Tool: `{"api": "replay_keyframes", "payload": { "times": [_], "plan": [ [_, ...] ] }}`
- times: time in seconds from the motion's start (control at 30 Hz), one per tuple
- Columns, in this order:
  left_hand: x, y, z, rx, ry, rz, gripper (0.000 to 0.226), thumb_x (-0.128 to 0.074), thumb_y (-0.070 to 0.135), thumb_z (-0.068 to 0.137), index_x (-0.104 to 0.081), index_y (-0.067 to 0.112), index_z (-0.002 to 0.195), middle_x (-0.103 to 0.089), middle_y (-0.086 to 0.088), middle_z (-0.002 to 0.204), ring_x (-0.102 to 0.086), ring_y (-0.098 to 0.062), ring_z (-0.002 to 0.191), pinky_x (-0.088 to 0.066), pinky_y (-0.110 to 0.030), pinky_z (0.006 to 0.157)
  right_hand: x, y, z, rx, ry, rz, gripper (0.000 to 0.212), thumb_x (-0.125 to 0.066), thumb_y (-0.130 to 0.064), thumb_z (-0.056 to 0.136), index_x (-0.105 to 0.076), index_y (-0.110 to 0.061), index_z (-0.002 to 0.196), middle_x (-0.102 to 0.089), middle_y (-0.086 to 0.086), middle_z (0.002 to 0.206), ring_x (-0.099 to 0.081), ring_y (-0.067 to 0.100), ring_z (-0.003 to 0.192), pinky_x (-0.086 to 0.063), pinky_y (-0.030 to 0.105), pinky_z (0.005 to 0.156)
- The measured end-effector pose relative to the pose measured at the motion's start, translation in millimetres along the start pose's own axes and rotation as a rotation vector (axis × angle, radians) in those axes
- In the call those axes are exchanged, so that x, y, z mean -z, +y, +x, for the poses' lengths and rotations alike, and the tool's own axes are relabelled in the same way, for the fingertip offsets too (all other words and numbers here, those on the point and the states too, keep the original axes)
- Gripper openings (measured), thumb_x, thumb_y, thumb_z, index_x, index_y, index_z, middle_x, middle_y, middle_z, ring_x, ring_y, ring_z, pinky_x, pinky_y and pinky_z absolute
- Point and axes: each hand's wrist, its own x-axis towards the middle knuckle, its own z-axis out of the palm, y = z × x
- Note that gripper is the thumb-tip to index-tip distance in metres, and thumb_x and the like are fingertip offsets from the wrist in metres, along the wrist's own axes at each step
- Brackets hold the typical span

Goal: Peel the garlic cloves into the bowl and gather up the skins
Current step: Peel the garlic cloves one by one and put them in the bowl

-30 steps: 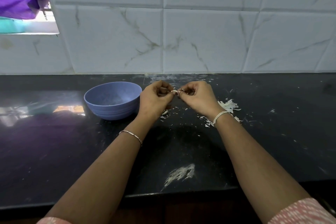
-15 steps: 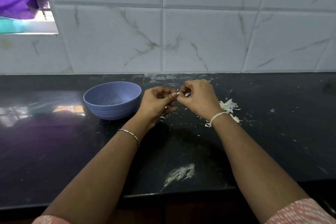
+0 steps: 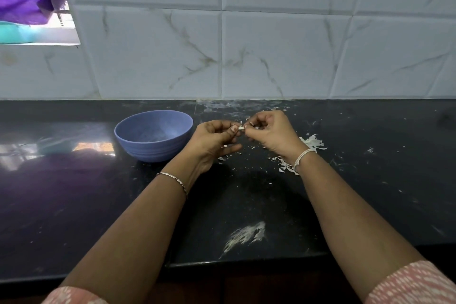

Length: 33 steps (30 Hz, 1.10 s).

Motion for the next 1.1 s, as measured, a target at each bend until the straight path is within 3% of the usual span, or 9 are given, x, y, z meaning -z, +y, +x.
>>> {"api": "replay_keyframes", "payload": {
  "times": [0.17,0.3,0.47,0.6,0.7,0.87,1.1],
  "plan": [
    [-2.6,1.1,-0.9,-0.056,0.086,0.004,0.005,-0.067,0.001,0.088,-0.068,0.005,0.09,-0.067,-0.009,0.081,-0.064,-0.01,0.067,-0.058,-0.023,0.059,0.2,-6.3,-1.4,-0.08,-0.014,0.166,0.007,-0.066,-0.002,0.087,-0.071,-0.001,0.083,-0.07,0.009,0.073,-0.065,0.011,0.061,-0.055,0.019,0.062],
    [-5.4,-0.9,-1.4,-0.136,0.127,0.117,0.008,-0.069,-0.001,0.086,-0.069,0.007,0.089,-0.066,-0.006,0.074,-0.065,-0.011,0.066,-0.058,-0.022,0.058,1.2,-3.6,-0.8,-0.076,-0.033,0.13,0.009,-0.071,-0.001,0.083,-0.073,-0.008,0.079,-0.071,0.01,0.073,-0.066,0.014,0.064,-0.058,0.024,0.068],
    [-5.0,-3.7,2.4,-0.227,0.185,0.344,0.009,-0.071,0.003,0.086,-0.069,0.012,0.087,-0.064,-0.005,0.079,-0.064,-0.012,0.07,-0.06,-0.028,0.061,-2.2,-1.1,2.3,-0.098,-0.041,0.137,0.005,-0.068,0.001,0.086,-0.073,-0.001,0.087,-0.071,0.006,0.072,-0.065,0.009,0.062,-0.056,0.019,0.064],
    [-6.0,-5.8,3.8,-0.257,0.188,0.436,0.016,-0.075,0.004,0.083,-0.067,0.018,0.082,-0.067,-0.001,0.076,-0.066,-0.014,0.067,-0.061,-0.034,0.064,-3.3,1.9,2.8,-0.083,-0.016,0.076,0.011,-0.068,-0.001,0.087,-0.072,-0.009,0.08,-0.071,0.008,0.073,-0.066,0.013,0.065,-0.058,0.027,0.069],
    [-5.5,-5.2,3.3,-0.244,0.176,0.398,0.016,-0.074,0.002,0.083,-0.066,0.015,0.083,-0.068,-0.004,0.079,-0.066,-0.014,0.068,-0.061,-0.033,0.064,-2.4,1.5,2.9,-0.094,-0.032,0.074,0.016,-0.067,-0.001,0.089,-0.069,-0.013,0.078,-0.07,0.004,0.07,-0.065,0.011,0.062,-0.057,0.025,0.068],
    [-6.7,-3.0,-1.0,-0.201,0.117,0.255,0.01,-0.071,0.005,0.086,-0.063,0.011,0.088,-0.061,-0.009,0.087,-0.063,-0.014,0.069,-0.062,-0.034,0.062,-1.2,-3.2,0.0,-0.119,-0.044,0.191,0.009,-0.064,0.001,0.09,-0.067,-0.004,0.084,-0.066,0.003,0.069,-0.061,0.005,0.055,-0.053,0.016,0.06],
    [-5.8,-3.1,-1.3,-0.208,0.128,0.173,0.007,-0.069,0.005,0.087,-0.065,0.01,0.083,-0.059,-0.01,0.088,-0.06,-0.015,0.072,-0.061,-0.029,0.061,-5.2,-5.8,-2.8,-0.174,-0.038,0.344,0.017,-0.064,0.003,0.09,-0.065,-0.007,0.077,-0.065,0.0,0.061,-0.06,0.008,0.053,-0.052,0.016,0.056]
  ]
}}
